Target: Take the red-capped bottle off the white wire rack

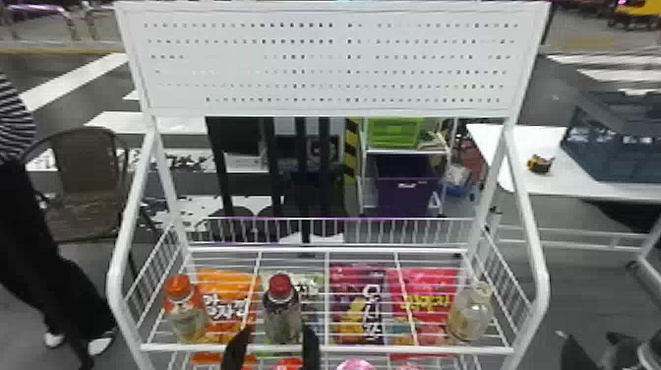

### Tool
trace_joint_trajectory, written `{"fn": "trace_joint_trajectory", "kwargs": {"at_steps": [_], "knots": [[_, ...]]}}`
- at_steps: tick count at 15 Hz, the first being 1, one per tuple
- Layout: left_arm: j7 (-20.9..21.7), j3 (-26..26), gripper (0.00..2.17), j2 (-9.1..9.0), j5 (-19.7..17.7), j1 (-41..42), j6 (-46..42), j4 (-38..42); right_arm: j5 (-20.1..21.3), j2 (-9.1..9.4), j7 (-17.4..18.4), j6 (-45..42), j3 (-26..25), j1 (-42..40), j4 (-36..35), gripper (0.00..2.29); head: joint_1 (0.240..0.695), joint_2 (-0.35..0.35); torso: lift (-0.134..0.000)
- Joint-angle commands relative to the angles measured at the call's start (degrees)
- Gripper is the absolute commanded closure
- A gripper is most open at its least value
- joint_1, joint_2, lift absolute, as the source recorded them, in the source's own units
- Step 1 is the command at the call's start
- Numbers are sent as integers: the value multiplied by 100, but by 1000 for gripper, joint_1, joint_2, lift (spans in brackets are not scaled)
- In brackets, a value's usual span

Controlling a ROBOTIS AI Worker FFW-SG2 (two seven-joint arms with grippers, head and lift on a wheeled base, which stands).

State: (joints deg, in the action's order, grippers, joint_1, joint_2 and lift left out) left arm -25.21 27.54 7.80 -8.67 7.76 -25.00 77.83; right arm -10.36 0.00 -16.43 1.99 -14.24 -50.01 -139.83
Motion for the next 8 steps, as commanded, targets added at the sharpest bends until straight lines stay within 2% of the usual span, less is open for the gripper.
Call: {"fn": "trace_joint_trajectory", "kwargs": {"at_steps": [1, 8], "knots": [[42, -3, 93, -16, -39, -213, 89, -181, -1, 5, 0, -9, 0, -8, -1, 512, 499, 0, 0], [104, -12, 93, -33, -65, -741, 686, -462, -18, 5, 0, -79, -35, -61, -1, 512, 499, 0, 0]]}}
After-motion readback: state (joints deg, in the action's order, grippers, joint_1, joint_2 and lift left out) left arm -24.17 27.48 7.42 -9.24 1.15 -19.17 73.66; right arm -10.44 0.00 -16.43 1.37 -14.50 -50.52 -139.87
